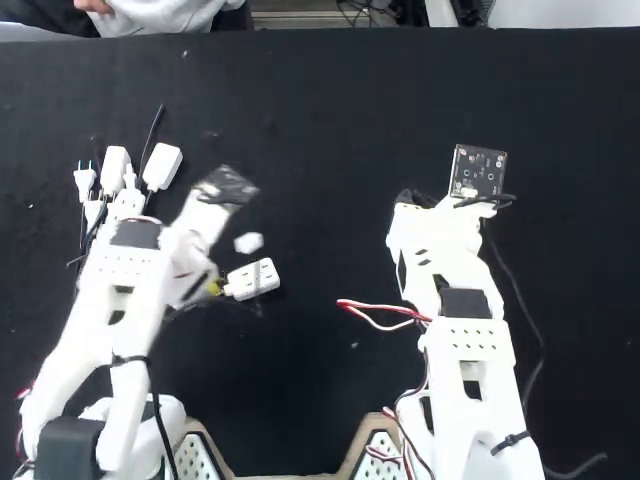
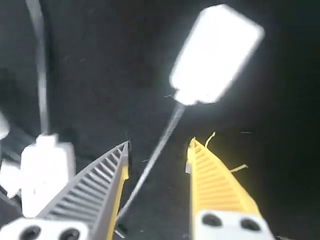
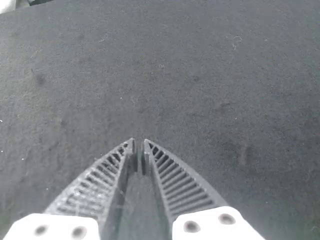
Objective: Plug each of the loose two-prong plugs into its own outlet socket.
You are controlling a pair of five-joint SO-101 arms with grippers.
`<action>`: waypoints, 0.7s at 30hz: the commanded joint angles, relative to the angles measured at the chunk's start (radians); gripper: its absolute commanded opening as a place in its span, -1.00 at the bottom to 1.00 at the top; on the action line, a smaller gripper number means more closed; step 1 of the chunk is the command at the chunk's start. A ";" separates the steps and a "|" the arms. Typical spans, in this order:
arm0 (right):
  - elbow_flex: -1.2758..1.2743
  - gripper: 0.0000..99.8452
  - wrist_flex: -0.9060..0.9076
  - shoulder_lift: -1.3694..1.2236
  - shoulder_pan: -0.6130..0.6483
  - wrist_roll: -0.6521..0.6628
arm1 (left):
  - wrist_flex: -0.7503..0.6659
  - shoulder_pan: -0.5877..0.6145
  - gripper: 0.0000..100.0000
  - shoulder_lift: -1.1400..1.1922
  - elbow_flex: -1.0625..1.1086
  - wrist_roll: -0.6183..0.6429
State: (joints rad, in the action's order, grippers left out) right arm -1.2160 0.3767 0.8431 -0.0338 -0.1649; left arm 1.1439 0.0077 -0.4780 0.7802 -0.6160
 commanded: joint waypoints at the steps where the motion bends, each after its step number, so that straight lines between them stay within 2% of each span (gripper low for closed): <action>1: 0.010 -0.98 -0.028 0.033 -0.006 0.000 | -0.109 0.104 -0.62 0.052 0.024 0.046; 4: 0.010 -0.98 -0.028 0.033 -0.006 0.000 | -0.158 0.071 -0.62 0.110 0.025 0.184; 11: 0.008 -0.98 -0.028 0.033 -0.006 0.000 | -0.313 -0.076 -0.62 0.252 0.012 0.407; 17: 0.008 -0.98 -0.028 0.033 -0.006 0.000 | -0.331 -0.200 -0.62 0.270 -0.074 0.428; 21: 0.008 -0.98 -0.028 0.033 -0.008 0.000 | -0.331 -0.242 -0.62 0.281 -0.154 0.427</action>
State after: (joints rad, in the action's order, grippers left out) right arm -1.2160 0.3767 0.8431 -0.0338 -0.1649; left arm 0.8247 -0.1887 -0.1987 0.7434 -0.2002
